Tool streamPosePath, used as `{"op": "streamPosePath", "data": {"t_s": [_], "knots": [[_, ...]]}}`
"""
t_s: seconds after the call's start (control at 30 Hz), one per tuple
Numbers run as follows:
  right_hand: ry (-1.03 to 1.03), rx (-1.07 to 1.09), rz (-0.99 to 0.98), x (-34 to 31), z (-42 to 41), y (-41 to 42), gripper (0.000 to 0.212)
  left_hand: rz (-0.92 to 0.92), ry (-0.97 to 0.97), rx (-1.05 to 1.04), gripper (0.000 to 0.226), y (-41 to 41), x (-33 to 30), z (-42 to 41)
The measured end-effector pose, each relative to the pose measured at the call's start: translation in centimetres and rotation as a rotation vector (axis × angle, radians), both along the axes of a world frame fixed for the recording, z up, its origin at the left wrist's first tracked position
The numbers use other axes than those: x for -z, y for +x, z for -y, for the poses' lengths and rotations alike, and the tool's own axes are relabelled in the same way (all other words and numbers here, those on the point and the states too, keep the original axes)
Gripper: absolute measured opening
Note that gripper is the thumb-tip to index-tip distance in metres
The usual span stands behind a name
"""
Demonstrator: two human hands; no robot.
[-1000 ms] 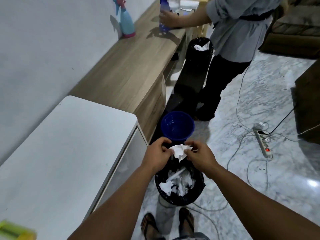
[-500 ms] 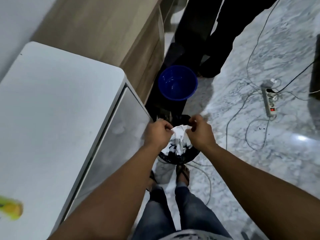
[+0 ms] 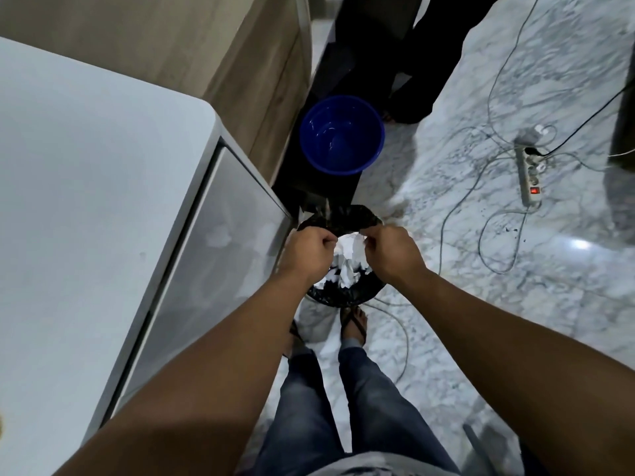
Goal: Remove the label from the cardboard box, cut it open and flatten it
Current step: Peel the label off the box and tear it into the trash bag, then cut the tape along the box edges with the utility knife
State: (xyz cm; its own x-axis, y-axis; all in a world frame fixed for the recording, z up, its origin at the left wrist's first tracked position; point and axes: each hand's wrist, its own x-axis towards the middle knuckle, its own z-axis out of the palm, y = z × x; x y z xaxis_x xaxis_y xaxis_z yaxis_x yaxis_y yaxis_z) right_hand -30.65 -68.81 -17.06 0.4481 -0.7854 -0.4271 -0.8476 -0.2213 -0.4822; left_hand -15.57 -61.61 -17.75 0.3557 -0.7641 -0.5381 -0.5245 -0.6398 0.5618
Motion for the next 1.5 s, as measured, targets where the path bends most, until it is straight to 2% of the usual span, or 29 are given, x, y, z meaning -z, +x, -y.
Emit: {"op": "streamPosePath", "data": {"t_s": [0.3,0.47,0.63,0.8,1.0,1.23,1.5], "knots": [[0.043,0.048,0.019,1.5,0.3,0.3,0.024,-0.059,0.192,0.081,0.031,0.6,0.7,-0.1],[0.065,0.013,0.031,2.4,0.5,0.4,0.012,-0.087,0.206,0.058,0.030,1.1,0.9,-0.2],[0.101,0.011,0.065,2.9,0.4,0.5,0.011,-0.165,0.225,0.029,0.034,1.3,0.7,-0.5],[0.126,0.037,0.103,3.1,0.0,0.5,0.031,-0.193,0.213,0.019,0.032,1.1,0.6,-0.8],[0.127,0.005,0.112,3.2,-0.6,0.8,0.035,-0.206,0.201,0.021,0.031,0.9,0.2,-1.5],[0.174,-0.042,0.113,3.0,-1.5,0.8,0.018,-0.201,0.199,-0.009,0.034,1.2,-0.5,-2.4],[0.190,-0.072,0.178,-2.3,-1.8,2.4,0.011,-0.145,0.062,-0.101,0.034,2.5,-5.9,-4.6]]}}
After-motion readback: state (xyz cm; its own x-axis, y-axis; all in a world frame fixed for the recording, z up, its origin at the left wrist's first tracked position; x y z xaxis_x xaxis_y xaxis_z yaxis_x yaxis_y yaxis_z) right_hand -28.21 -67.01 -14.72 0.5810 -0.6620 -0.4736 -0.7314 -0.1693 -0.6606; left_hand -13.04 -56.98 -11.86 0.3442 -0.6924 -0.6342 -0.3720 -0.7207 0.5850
